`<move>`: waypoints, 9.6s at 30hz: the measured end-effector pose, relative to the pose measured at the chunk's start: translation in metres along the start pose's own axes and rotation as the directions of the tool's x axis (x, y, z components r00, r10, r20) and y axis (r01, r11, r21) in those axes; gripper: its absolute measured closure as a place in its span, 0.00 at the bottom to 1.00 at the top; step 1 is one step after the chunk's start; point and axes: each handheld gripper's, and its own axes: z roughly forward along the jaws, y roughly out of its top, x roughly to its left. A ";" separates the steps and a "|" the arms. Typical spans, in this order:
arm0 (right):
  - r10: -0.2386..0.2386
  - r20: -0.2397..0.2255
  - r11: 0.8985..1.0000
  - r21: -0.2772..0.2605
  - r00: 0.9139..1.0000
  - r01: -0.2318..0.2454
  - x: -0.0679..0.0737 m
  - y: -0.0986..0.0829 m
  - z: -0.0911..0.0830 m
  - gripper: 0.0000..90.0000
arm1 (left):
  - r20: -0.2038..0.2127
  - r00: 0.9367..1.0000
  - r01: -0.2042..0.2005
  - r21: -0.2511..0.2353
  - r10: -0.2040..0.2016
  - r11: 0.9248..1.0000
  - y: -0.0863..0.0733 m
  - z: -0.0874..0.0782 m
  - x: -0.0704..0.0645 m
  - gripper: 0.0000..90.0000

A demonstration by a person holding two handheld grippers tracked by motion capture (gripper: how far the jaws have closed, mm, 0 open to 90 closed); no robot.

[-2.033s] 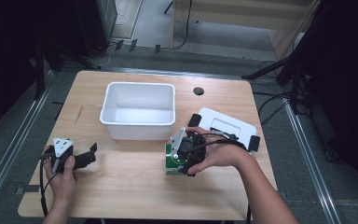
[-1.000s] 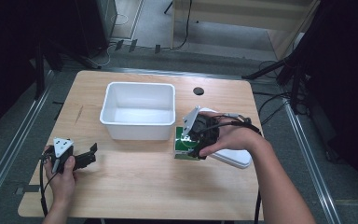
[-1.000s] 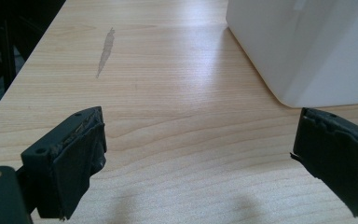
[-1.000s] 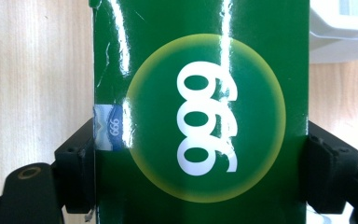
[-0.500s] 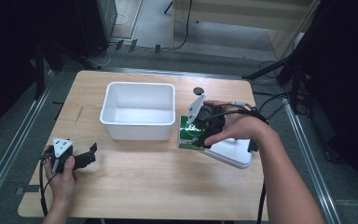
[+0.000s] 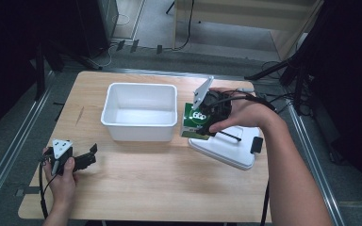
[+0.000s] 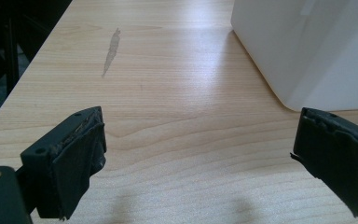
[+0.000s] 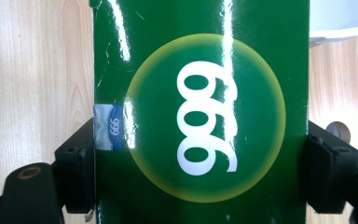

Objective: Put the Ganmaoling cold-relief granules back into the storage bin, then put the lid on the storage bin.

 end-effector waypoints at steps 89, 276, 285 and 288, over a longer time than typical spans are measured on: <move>-0.100 0.057 0.995 0.036 0.993 0.098 -0.066 0.122 0.087 0.18 | 0.033 0.997 0.066 -0.009 -0.065 0.998 0.001 -0.001 0.007 0.04; 0.297 0.176 0.920 0.211 0.939 -0.330 -0.026 -0.133 0.085 0.92 | 0.030 0.998 0.047 -0.003 -0.047 0.999 0.001 0.000 0.005 0.04; 0.226 0.174 0.942 0.214 0.959 -0.260 -0.026 -0.137 0.079 0.95 | 0.029 0.999 0.046 -0.006 -0.046 0.999 0.000 0.000 0.005 0.04; 0.222 0.175 0.946 0.200 0.959 -0.256 -0.027 -0.137 0.071 0.95 | 0.028 0.999 0.045 -0.005 -0.045 0.999 0.000 0.000 0.005 0.04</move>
